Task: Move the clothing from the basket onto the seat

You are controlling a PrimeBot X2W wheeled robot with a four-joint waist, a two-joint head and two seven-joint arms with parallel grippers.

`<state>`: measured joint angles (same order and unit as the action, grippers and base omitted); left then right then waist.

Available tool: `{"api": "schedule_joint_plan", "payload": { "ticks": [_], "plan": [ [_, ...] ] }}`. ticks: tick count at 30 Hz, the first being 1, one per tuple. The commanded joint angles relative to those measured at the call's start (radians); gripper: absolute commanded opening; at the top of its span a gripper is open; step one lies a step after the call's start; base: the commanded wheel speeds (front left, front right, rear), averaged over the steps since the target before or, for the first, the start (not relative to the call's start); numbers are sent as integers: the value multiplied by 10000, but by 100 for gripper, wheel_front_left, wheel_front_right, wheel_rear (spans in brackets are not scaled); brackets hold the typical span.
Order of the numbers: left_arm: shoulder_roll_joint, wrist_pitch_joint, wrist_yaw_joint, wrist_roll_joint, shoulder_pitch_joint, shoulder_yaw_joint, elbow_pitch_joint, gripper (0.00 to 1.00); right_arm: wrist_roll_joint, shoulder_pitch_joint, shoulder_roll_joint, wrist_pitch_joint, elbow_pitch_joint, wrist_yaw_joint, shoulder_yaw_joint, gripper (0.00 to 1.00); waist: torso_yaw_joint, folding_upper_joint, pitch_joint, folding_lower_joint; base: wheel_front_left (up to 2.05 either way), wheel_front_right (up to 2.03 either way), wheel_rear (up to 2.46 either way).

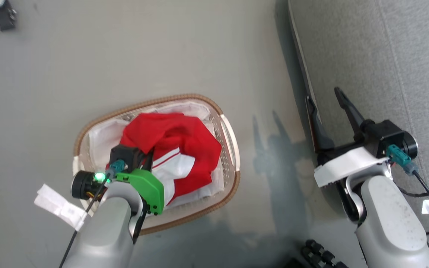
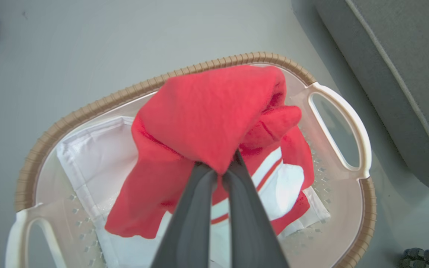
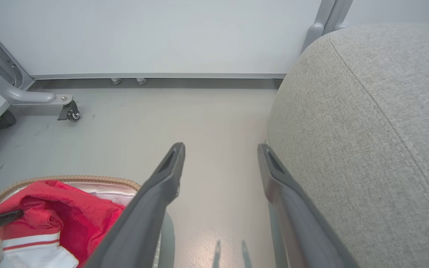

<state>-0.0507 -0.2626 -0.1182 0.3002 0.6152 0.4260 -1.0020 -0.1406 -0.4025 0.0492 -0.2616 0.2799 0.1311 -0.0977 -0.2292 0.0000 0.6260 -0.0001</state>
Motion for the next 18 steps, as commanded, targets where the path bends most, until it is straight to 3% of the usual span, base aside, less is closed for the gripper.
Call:
{"api": "schedule_joint_plan", "payload": {
  "ticks": [1,18],
  "plan": [
    [-51,-30,44,-72,-347,-98,213,0,16,257,38,-49,76,-6,41,100,460,0,-1300,1,0,0,0],
    [-12,-35,-72,-697,-2697,-968,3753,0,187,1977,38,-48,569,-6,293,100,1792,0,-4427,1,0,0,0]
  ]
}}
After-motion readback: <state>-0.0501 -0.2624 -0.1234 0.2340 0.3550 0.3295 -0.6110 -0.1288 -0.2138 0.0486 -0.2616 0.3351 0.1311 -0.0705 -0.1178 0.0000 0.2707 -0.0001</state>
